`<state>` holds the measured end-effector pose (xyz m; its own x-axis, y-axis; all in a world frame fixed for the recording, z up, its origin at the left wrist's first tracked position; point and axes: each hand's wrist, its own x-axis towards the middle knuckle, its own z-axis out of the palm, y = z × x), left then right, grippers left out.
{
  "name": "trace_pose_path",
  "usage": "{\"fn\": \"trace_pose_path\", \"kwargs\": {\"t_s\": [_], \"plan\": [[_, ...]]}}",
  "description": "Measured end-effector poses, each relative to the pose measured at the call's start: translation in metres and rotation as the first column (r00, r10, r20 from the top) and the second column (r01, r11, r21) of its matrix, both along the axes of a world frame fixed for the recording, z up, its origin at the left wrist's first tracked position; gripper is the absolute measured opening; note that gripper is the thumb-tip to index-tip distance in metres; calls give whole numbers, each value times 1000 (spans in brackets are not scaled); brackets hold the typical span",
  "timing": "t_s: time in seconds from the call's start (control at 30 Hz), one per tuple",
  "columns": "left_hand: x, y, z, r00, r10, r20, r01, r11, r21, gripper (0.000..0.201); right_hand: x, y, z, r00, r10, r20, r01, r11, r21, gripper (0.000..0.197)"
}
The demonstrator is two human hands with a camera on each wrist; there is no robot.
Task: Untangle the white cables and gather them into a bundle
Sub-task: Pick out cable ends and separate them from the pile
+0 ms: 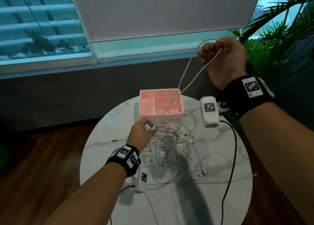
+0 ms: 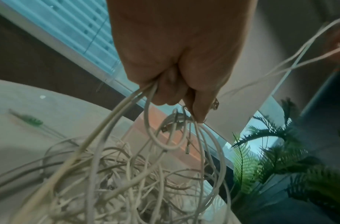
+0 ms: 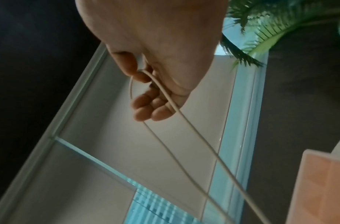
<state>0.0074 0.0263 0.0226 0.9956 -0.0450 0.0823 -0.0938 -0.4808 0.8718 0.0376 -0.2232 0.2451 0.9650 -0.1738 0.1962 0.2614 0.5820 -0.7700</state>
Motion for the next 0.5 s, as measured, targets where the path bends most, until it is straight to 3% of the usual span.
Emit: {"fn": "trace_pose_path", "kwargs": {"t_s": [0.07, 0.1, 0.17, 0.23, 0.3, 0.37, 0.43, 0.5], "plan": [[0, 0, 1, 999, 12, -37, -16, 996, -91, 29, 5, -9, -15, 986, -134, -99, 123, 986, -109, 20], [-1, 0, 4, 998, 22, -58, -31, 986, -166, 26, 8, -14, -24, 960, -236, -151, 195, 950, -243, 15], [-4, 1, 15, 995, 36, -90, -61, 955, -291, 19, 12, -29, -48, 882, -428, -199, 220, 747, -628, 12], [-4, 1, 24, 994, 14, -111, -53, 933, -357, 18, 12, -41, -77, 854, -475, -212, 30, 452, -891, 10], [-1, 1, 30, 993, -1, -116, -43, 925, -378, 21, 7, -41, -104, 868, -412, -279, -233, 160, -959, 16], [2, -1, 36, 993, -22, -120, -28, 914, -405, 23, -1, -31, -121, 851, -386, -357, -401, -37, -915, 39], [3, -5, 44, 992, -50, -120, -7, 901, -434, 23, -12, -11, -128, 853, -419, -311, -408, -166, -898, 72], [3, -9, 50, 991, -61, -122, -1, 889, -457, 25, -21, 11, -134, 909, -385, -157, -257, -223, -940, 87]]}}
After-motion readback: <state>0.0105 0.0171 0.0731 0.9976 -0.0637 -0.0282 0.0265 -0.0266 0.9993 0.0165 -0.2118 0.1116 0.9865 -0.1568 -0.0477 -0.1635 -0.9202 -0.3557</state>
